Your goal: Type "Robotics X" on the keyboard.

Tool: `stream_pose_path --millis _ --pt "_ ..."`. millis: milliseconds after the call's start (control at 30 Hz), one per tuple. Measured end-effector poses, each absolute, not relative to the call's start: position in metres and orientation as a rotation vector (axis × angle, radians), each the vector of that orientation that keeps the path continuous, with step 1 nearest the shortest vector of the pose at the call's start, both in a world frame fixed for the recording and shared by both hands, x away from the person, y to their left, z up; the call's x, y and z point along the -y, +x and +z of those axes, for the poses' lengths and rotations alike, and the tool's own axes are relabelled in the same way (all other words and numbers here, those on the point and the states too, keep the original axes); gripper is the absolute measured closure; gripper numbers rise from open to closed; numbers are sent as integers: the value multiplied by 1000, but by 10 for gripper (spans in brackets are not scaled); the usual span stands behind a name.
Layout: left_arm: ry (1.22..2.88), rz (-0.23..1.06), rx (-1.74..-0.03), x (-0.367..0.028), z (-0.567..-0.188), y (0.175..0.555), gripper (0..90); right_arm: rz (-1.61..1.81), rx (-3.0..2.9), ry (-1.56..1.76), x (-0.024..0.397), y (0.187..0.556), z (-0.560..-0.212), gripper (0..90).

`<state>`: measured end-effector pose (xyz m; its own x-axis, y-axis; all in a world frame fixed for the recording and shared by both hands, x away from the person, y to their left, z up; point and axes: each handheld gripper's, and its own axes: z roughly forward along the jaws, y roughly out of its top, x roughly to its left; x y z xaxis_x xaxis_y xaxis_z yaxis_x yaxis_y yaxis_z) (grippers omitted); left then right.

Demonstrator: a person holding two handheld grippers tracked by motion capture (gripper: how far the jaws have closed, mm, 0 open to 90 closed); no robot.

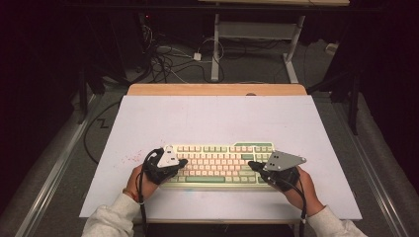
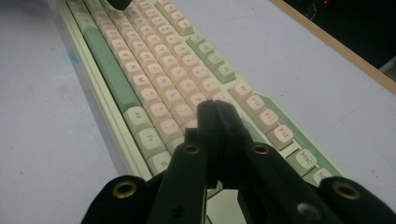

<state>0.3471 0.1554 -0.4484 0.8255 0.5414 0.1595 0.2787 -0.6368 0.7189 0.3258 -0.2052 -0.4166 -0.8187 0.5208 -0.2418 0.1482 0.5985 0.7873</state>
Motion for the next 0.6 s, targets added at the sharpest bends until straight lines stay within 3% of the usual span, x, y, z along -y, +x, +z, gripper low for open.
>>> stream_pose_path --millis 600 --pt "2242 517 -590 -162 -439 341 877 1121 -2366 535 207 325 -414 897"
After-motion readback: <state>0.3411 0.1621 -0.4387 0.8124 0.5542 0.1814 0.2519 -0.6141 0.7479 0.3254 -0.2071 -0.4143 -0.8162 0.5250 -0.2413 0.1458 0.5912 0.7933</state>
